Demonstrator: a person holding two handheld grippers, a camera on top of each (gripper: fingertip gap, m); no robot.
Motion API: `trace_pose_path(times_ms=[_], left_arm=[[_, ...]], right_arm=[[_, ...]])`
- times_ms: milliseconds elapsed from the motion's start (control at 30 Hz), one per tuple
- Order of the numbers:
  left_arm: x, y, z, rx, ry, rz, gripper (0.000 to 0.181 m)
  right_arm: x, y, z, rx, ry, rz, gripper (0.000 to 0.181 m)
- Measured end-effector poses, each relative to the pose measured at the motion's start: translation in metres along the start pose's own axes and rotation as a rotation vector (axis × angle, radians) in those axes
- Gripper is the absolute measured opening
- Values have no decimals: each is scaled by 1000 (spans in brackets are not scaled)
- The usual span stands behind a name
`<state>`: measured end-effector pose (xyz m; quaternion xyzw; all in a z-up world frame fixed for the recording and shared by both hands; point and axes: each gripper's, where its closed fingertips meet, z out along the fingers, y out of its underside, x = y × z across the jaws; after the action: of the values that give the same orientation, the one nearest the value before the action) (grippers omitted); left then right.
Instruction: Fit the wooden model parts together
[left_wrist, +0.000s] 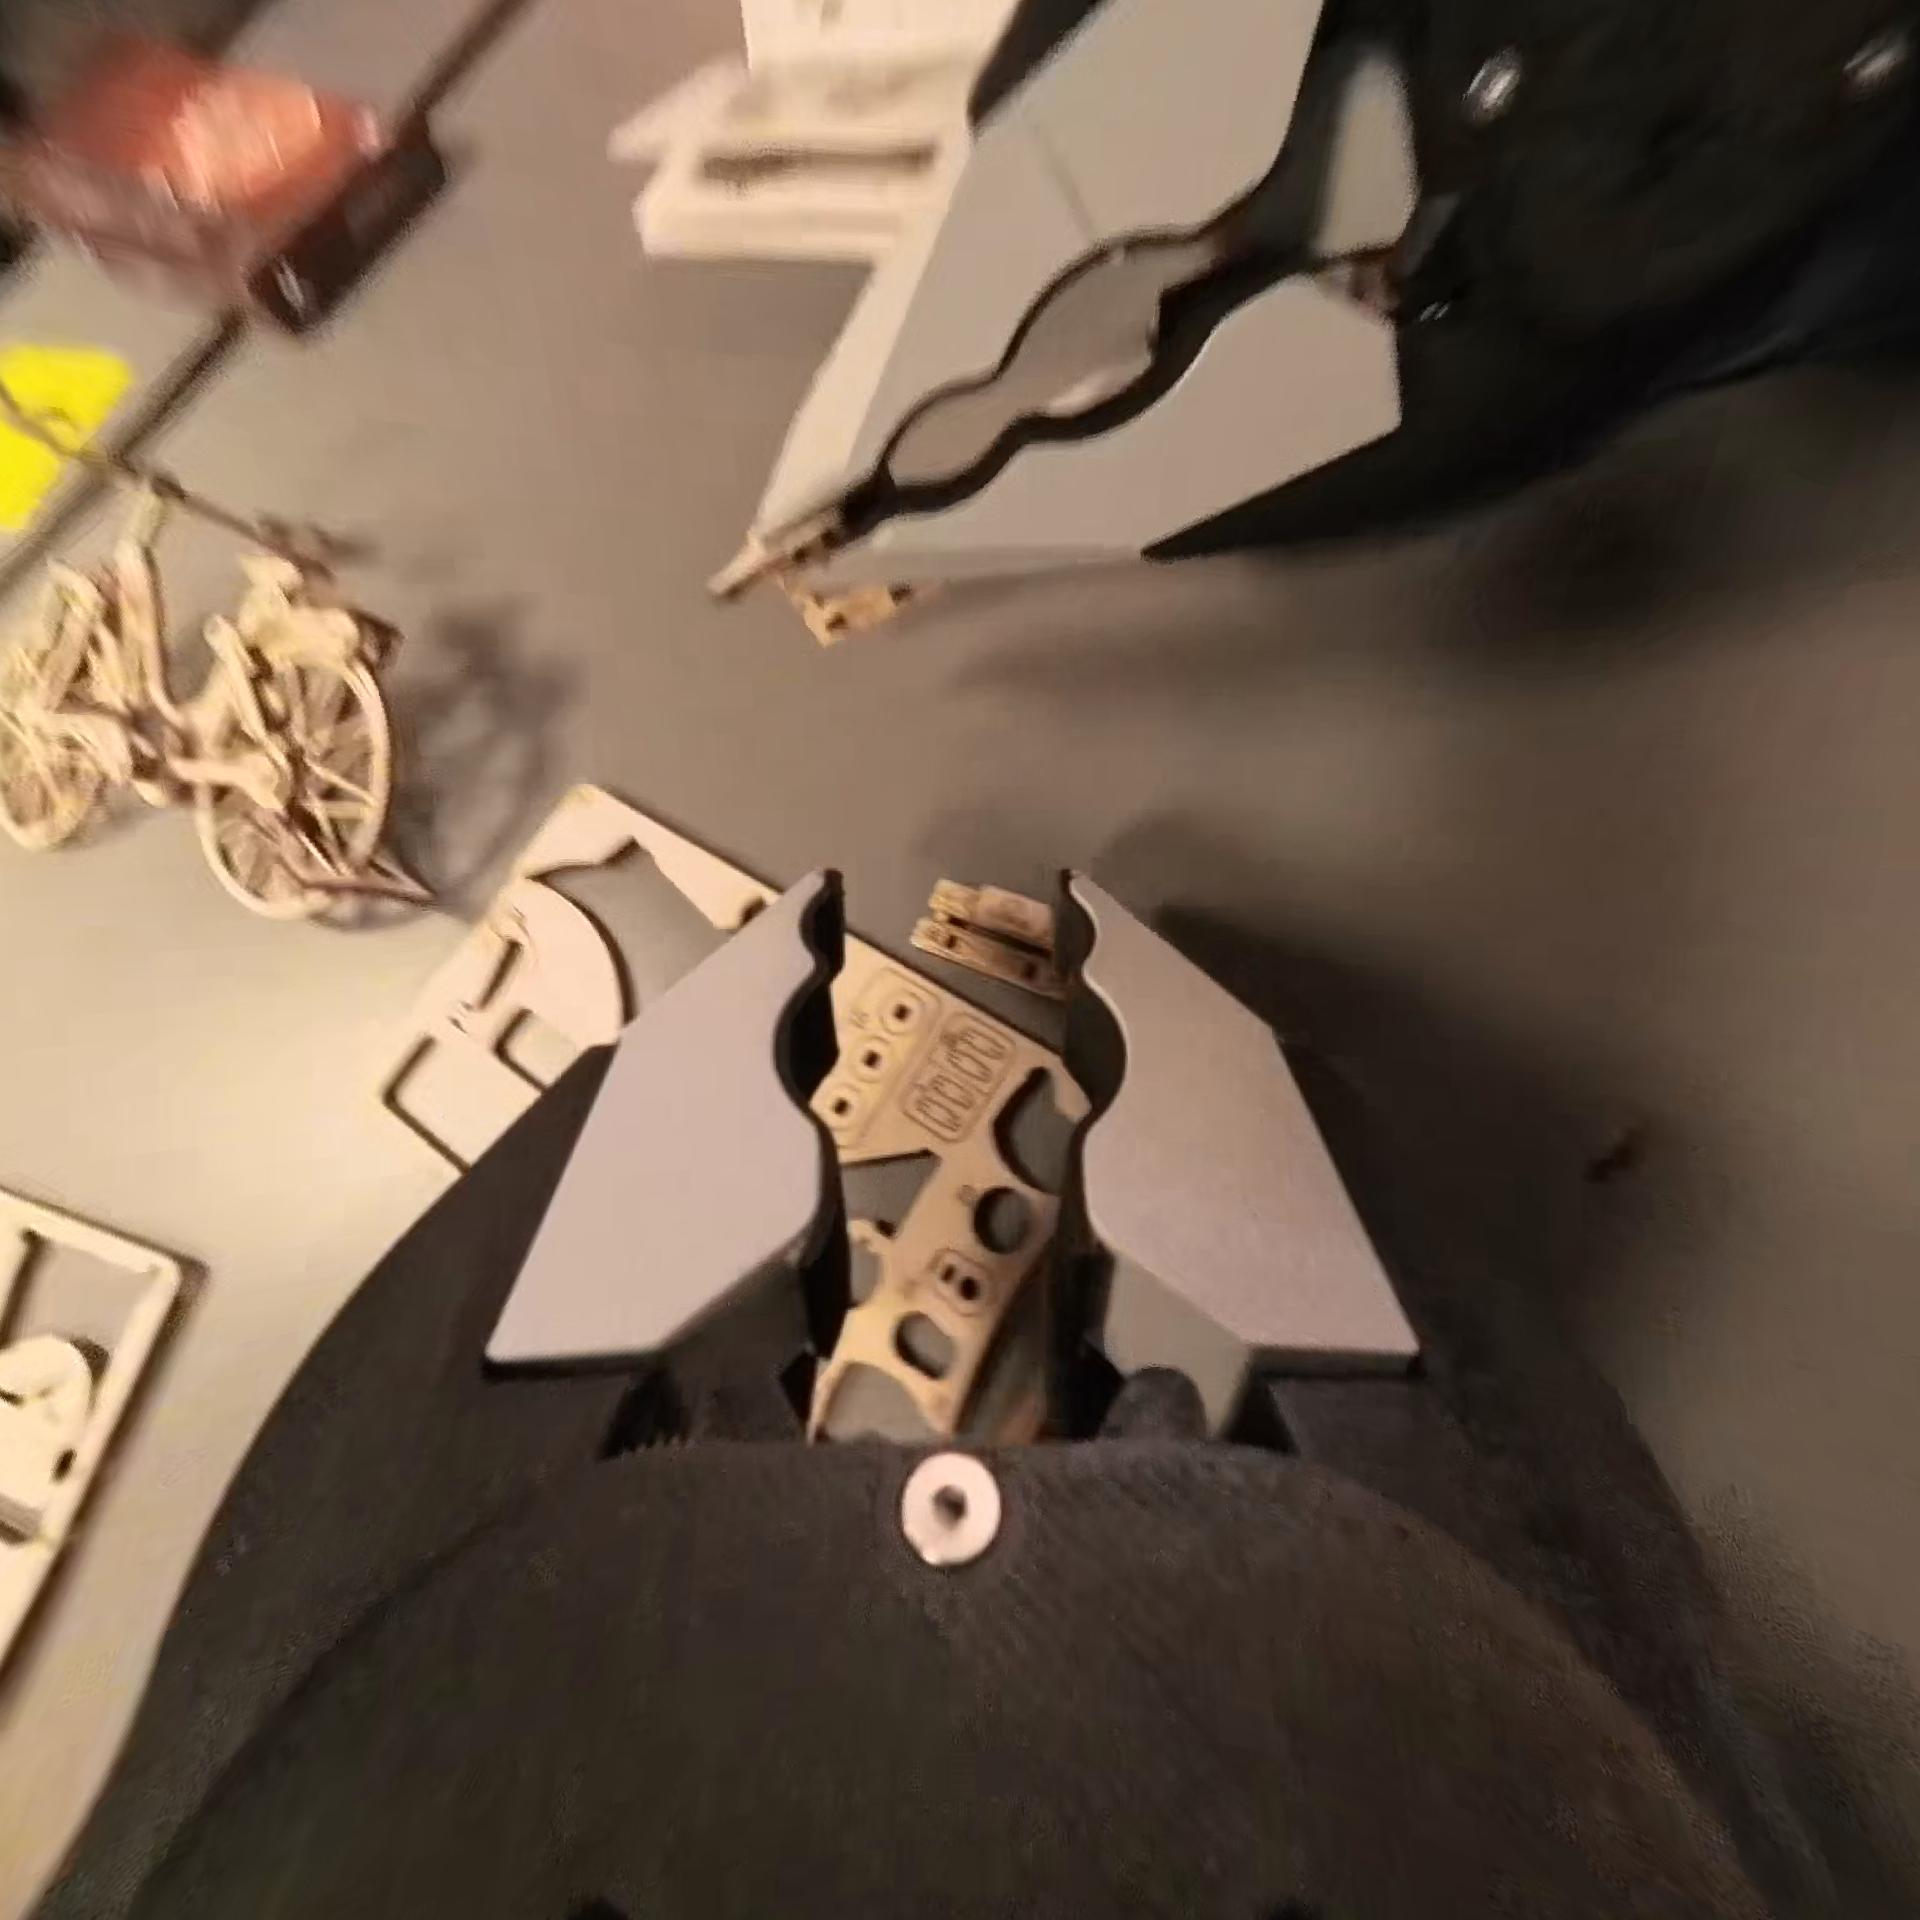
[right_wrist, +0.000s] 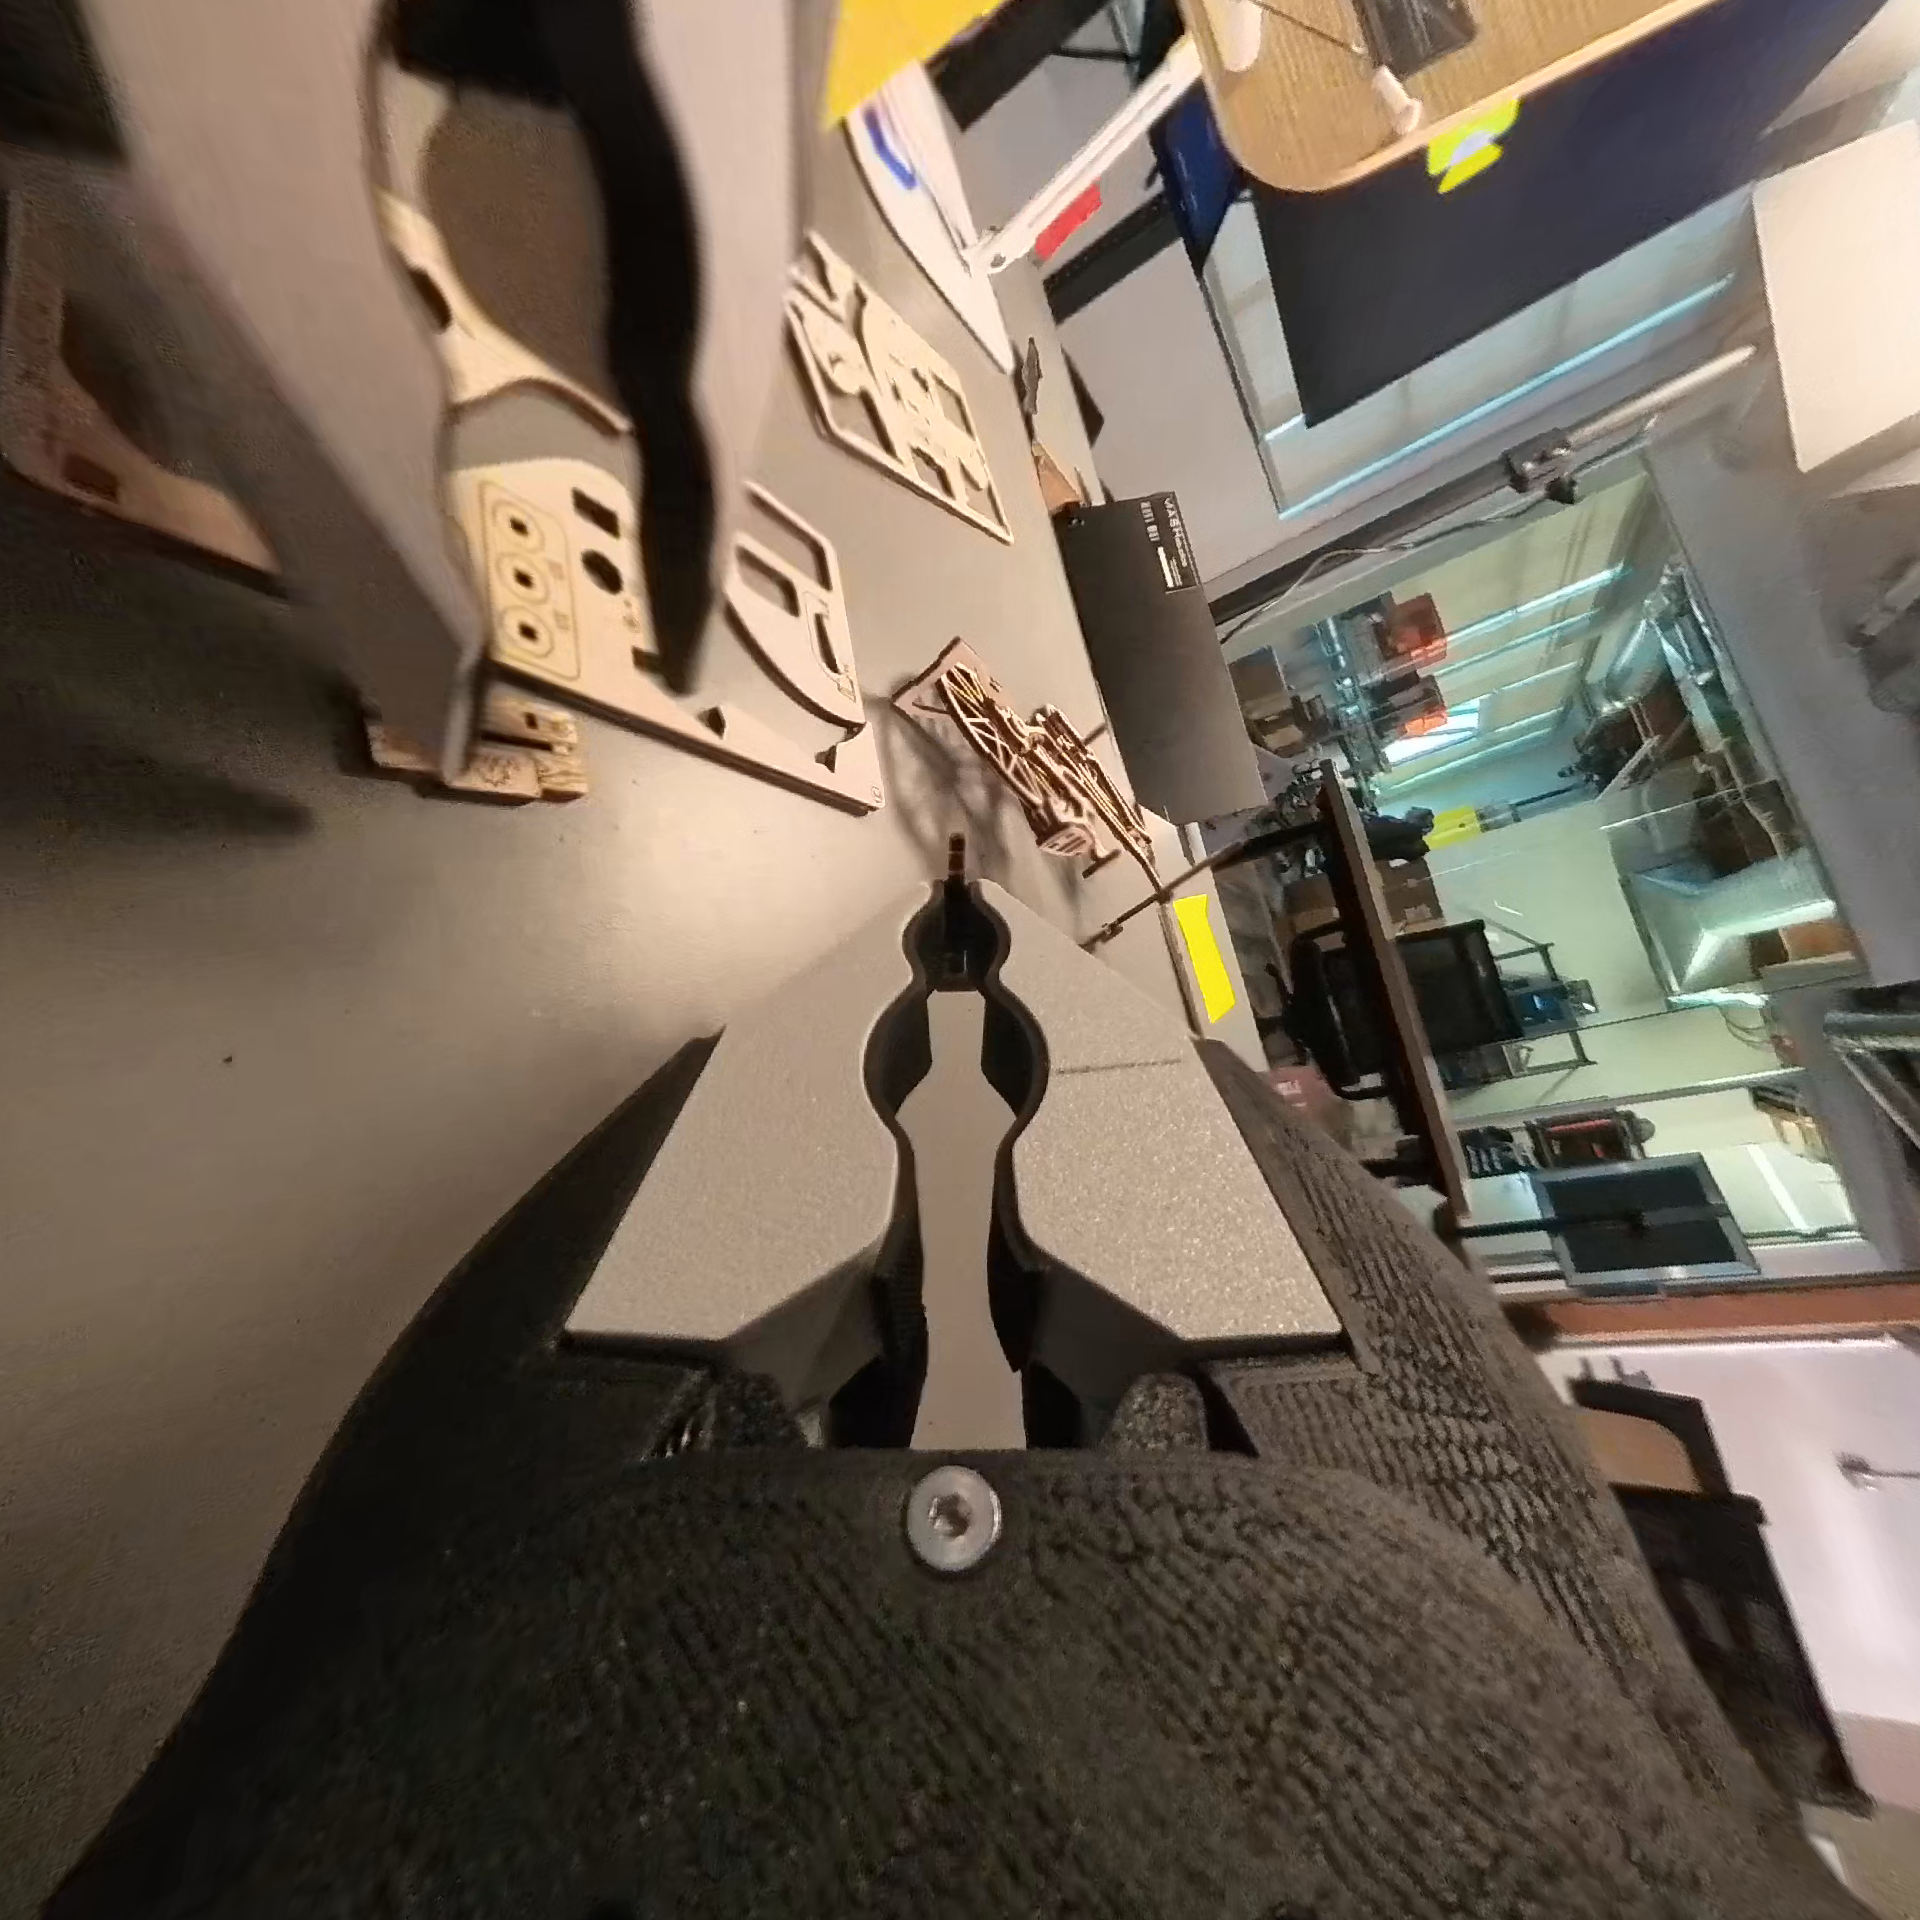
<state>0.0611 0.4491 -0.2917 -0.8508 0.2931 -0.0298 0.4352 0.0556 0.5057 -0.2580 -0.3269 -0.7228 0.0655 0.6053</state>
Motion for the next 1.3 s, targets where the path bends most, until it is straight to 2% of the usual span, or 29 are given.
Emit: trace_pose_path(times_ms=[100,200,267,333,400,500,700,800,933,1067,1133,1200,1300], left_arm=[[9,11,6,-137,-55,-66,38],[14,10,5,-197,-97,-76,38],[19,6,5,-201,-68,-26,38],[20,-3,2,-182,10,63,39],[28,-13,-4,-168,197,136,40],[24,-10,-8,-271,376,181,45],[14,9,0,-483,459,265,45],[17,19,2,-533,476,279,43],[15,18,5,-501,447,272,34],[17,19,3,-496,444,274,34],[14,17,5,-461,395,286,34],[10,4,6,-352,319,297,34],[-4,-32,-2,-60,139,215,33]], right_arm=[[4,0,-3,35,-6,63,0],[10,2,-8,60,-4,104,0],[13,3,-11,82,-10,139,0],[14,4,-13,98,-17,153,1],[15,6,-14,106,-24,167,0],[15,5,-13,122,-38,209,0],[16,4,-11,133,-41,221,0],[14,2,-11,137,-43,208,0],[14,2,-10,137,-45,208,0],[16,4,-10,138,-36,217,0],[18,4,-11,140,-29,218,0],[19,3,-12,146,-22,215,0],[20,2,-12,145,-11,201,1]])
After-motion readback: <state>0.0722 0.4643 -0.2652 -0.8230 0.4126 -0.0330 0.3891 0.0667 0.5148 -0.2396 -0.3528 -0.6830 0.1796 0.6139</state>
